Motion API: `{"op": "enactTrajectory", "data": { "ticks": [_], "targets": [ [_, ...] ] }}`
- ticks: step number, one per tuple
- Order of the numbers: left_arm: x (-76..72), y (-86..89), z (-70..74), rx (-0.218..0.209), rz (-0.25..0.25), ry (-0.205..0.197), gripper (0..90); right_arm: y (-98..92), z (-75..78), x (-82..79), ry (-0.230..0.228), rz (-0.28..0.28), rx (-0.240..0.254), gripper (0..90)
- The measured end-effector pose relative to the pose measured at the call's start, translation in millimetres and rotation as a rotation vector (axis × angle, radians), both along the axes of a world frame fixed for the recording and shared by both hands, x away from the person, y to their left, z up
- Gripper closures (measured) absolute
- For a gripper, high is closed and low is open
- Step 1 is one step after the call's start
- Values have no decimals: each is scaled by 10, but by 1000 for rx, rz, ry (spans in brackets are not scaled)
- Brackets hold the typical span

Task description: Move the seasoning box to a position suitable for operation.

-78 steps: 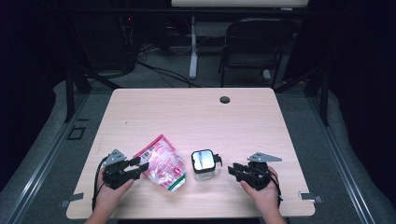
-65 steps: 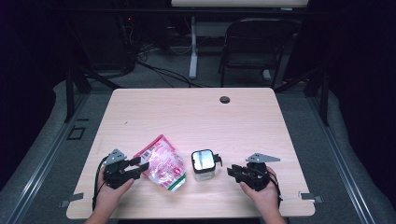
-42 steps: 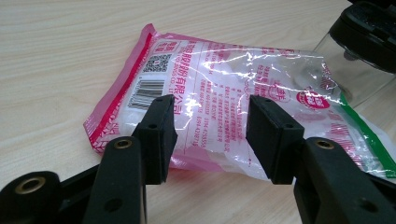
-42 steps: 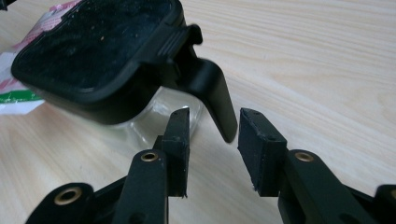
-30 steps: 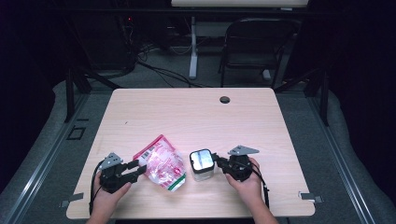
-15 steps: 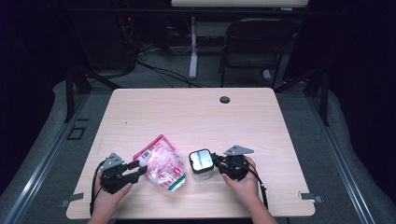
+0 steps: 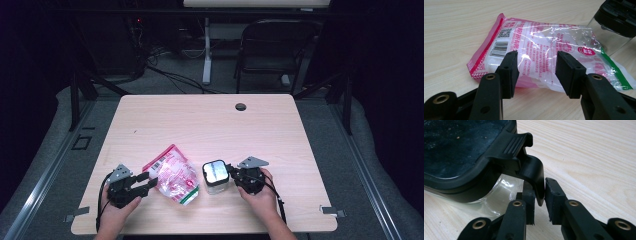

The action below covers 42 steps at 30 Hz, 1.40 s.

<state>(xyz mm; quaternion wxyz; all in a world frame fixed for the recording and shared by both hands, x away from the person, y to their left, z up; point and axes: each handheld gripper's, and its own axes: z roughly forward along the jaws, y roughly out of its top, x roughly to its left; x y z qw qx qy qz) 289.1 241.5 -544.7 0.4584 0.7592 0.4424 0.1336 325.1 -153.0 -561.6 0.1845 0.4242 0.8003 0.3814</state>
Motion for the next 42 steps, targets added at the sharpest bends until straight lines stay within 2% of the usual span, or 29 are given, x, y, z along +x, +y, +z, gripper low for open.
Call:
{"op": "enactTrajectory", "data": {
  "ticks": [3,13,14,15,17,19,23,26,28,29,31,33,37,42],
  "targets": [
    [-7,-18,20,0,-12,-4,527,14,1,-34,5,-6,8,783],
    [-17,-141,43,24,-54,-27,526,86,29,-211,19,51,-16,785],
    [-19,-149,47,25,-61,-20,526,84,33,-222,19,55,-18,786],
    [-14,-171,40,18,-61,-27,525,78,27,-233,18,50,-1,788],
    [-8,-169,49,33,-74,-23,525,64,37,-232,24,54,-11,788],
    [-3,-183,46,27,-72,-34,525,36,40,-249,31,48,-1,791],
    [2,-189,47,17,-70,-31,525,13,43,-264,38,46,6,793],
    [8,-197,50,23,-77,-31,525,-24,43,-266,70,46,40,785],
    [8,-200,50,23,-78,-32,525,-38,46,-264,78,46,38,783],
    [10,-200,51,27,-81,-34,525,-58,49,-261,103,41,67,759],
    [9,-202,52,26,-81,-35,526,-70,56,-262,111,44,80,736],
    [7,-200,56,25,-80,-35,526,-125,110,-270,158,40,127,716],
    [-1,-202,62,19,-73,-33,526,-199,212,-300,170,45,138,733],
    [1,-212,78,25,-81,-35,527,-313,408,-331,157,17,221,804]
  ]
}}
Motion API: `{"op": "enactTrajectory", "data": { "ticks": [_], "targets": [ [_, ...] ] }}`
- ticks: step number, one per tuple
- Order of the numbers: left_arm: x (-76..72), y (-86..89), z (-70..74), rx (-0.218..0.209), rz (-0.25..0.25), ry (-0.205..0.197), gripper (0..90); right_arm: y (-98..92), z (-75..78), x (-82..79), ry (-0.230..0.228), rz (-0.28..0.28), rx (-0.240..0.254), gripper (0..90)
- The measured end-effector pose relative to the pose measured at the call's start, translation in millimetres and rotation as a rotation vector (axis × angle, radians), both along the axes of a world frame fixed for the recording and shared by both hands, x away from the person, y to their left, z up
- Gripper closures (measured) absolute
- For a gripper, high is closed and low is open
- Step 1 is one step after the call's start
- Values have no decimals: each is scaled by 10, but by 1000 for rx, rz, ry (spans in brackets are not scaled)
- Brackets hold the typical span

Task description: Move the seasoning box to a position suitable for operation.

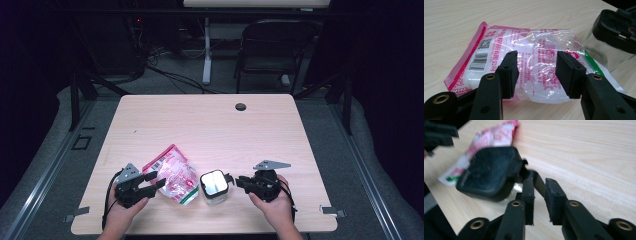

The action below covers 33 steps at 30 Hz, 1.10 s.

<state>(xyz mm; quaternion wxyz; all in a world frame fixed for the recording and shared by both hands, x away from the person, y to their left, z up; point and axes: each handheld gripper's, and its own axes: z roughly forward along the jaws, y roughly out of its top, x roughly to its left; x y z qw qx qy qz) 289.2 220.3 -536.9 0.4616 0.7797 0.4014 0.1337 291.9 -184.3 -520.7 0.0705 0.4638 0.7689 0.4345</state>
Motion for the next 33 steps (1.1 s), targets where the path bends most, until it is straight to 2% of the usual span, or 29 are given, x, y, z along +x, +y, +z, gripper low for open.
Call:
{"op": "enactTrajectory", "data": {
  "ticks": [2,7,10,14,21,26,27,33],
  "targets": [
    [-4,-26,6,-8,-2,-6,531,18,66,11,1,-20,38,840],
    [-10,-99,14,7,-23,-2,551,130,150,48,-29,-35,49,867],
    [-23,-137,17,14,-32,-6,563,185,172,60,-25,-38,53,859],
    [-50,-208,42,20,-55,-20,569,235,159,82,-22,-42,52,838],
    [-72,-299,44,35,-86,-21,580,285,130,97,-18,-35,30,857],
    [-91,-346,52,44,-111,-23,598,260,112,109,-10,-30,61,874],
    [-101,-360,53,35,-109,-19,600,257,109,107,-8,-30,70,875],
    [-133,-443,85,24,-146,-11,670,249,104,103,-6,-34,70,876]
  ]
}}
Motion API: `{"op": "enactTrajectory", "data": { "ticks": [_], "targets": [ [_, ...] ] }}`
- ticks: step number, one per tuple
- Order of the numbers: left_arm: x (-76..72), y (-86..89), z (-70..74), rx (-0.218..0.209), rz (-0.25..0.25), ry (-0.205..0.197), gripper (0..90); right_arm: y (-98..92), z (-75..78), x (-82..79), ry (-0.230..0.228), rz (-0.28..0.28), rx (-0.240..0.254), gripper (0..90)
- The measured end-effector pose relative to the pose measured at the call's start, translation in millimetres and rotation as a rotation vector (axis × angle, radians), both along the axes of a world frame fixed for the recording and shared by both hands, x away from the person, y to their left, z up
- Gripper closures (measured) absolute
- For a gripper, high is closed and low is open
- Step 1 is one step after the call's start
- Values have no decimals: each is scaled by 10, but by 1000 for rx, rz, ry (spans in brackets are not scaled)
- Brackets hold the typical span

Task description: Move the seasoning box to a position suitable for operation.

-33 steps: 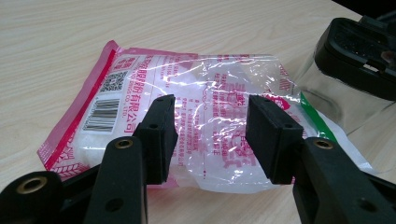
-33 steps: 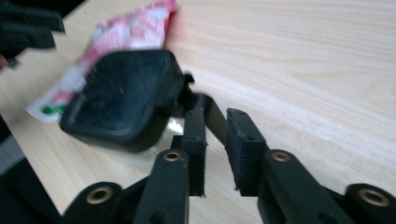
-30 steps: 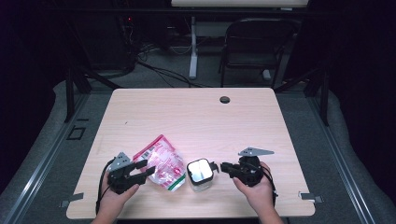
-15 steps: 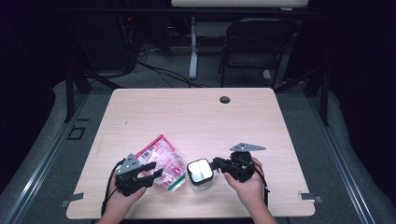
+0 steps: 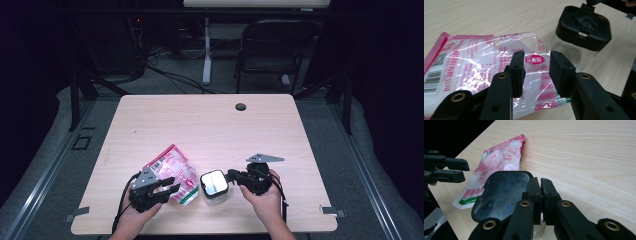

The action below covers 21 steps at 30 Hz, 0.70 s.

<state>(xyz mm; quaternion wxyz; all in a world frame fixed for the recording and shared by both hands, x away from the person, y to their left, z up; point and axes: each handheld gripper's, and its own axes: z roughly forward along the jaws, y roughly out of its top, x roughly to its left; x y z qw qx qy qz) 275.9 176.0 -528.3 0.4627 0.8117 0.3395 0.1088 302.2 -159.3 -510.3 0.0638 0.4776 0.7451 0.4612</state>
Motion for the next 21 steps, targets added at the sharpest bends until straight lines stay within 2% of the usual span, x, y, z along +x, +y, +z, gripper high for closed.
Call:
{"op": "enactTrajectory", "data": {
  "ticks": [2,7,14,21],
  "targets": [
    [-15,-75,11,1,-38,4,713,-2,-6,-1,-1,-3,4,876],
    [-49,-233,21,22,-83,2,789,-6,-10,-1,0,-4,9,876],
    [-97,-490,-28,57,-167,24,898,-21,-22,1,7,-7,29,876],
    [-98,-615,-23,70,-205,25,900,-21,-23,-2,5,-8,27,876]
  ]
}}
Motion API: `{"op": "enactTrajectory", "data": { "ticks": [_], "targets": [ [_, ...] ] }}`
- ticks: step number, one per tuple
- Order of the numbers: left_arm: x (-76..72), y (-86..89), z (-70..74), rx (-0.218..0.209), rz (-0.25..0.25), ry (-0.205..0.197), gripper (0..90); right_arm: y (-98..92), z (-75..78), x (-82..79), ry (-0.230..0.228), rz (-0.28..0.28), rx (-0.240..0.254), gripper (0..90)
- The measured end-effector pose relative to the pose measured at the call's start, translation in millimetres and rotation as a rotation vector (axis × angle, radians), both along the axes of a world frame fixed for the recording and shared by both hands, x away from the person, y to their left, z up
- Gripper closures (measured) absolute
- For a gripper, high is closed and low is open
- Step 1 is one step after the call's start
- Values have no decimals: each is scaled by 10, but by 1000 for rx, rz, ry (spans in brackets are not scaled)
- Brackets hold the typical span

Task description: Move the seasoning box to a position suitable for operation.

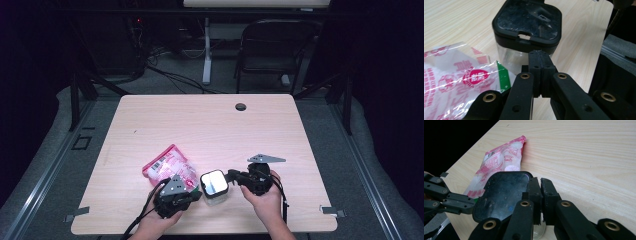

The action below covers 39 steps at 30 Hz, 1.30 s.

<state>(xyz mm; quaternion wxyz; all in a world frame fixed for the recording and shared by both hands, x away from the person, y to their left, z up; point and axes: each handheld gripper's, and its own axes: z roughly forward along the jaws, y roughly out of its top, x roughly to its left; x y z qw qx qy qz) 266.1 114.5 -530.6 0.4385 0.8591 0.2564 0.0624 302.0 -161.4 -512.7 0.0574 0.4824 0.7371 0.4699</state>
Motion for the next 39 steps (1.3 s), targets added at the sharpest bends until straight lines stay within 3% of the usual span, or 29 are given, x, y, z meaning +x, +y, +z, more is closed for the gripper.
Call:
{"op": "enactTrajectory", "data": {
  "ticks": [4,18,25,32,39],
  "targets": [
    [4,-49,-5,22,0,-5,900,0,0,-4,-1,-4,-2,876],
    [30,4,66,-35,6,-4,900,-18,-18,-2,9,-5,27,876],
    [31,-33,17,9,2,16,900,-33,-28,5,21,-6,47,876],
    [34,-43,28,7,0,11,900,-37,-33,4,20,-7,51,876],
    [39,-70,73,-28,9,2,900,-42,-38,1,20,-13,58,878]
  ]
}}
